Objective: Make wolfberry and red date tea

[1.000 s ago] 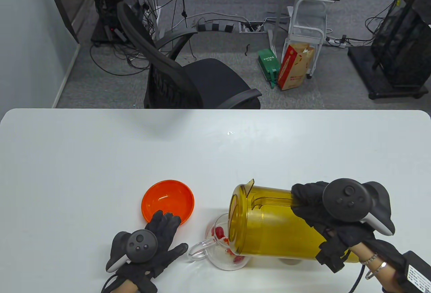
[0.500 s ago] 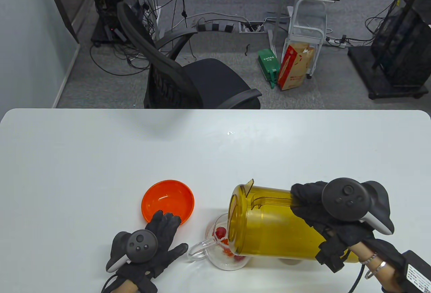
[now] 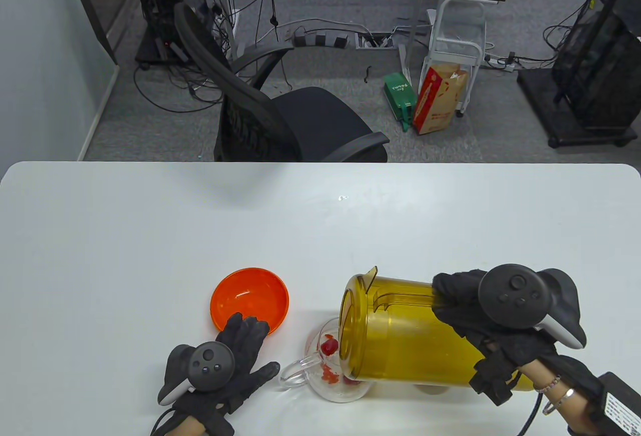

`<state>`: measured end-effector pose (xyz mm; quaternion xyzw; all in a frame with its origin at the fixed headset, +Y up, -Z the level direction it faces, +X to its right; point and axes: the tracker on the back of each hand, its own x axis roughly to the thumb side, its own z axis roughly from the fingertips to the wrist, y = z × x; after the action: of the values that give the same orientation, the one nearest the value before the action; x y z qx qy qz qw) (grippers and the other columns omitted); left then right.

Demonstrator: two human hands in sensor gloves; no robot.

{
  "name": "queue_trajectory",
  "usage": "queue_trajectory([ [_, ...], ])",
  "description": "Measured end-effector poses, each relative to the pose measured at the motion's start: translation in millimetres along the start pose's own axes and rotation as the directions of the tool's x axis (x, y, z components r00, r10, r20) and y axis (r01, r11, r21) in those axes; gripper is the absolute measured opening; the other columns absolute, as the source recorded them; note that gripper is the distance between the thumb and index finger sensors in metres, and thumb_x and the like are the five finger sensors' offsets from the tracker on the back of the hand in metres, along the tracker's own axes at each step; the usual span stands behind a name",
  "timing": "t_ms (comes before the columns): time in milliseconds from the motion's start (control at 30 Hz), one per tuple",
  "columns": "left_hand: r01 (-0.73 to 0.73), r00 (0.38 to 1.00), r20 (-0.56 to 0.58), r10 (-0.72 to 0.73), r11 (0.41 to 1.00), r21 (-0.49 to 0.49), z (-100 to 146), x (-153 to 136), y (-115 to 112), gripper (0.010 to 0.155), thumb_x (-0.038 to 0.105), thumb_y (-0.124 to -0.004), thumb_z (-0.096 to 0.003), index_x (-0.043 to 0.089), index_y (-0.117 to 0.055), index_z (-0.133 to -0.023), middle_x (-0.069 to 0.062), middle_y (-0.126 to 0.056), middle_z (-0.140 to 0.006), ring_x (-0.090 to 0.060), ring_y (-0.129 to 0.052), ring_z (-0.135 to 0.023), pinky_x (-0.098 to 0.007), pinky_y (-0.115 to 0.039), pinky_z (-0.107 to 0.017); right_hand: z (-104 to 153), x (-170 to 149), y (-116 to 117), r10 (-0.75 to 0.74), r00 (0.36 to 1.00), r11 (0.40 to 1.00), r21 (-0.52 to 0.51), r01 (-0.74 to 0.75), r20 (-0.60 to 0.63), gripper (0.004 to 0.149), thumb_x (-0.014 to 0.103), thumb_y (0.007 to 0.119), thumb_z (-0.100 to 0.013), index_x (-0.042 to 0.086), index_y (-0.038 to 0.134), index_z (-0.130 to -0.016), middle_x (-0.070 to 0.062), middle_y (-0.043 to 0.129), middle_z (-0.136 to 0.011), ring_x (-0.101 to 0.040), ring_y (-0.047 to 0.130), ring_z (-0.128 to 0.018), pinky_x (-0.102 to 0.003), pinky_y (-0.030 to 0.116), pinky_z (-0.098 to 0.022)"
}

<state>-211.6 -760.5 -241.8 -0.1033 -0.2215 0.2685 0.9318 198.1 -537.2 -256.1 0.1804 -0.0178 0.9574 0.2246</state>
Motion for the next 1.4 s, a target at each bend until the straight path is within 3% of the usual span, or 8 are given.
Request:
queue_trajectory([
  [1400, 0.001, 1.000, 0.002, -0.001, 1.000, 0.002, 0.1, 0.0, 0.5, 0.081, 0.061, -0.062, -0.0576, 0.010, -0.033, -0.114, -0.025, -0.034, -0.121, -0.048, -0.018, -0.110, -0.063, -0.029, -0.074, -2.8, 4.1, 0.0, 0.020, 1.000, 1.000, 0.015, -0.020, 0.008, 0.030, 0.023, 0.088, -0.051, 0.005, 0.084, -0.074, -0.019, 0.088, -0.044, -0.035, 0.083, -0.041, -0.062, 0.067, -0.050],
])
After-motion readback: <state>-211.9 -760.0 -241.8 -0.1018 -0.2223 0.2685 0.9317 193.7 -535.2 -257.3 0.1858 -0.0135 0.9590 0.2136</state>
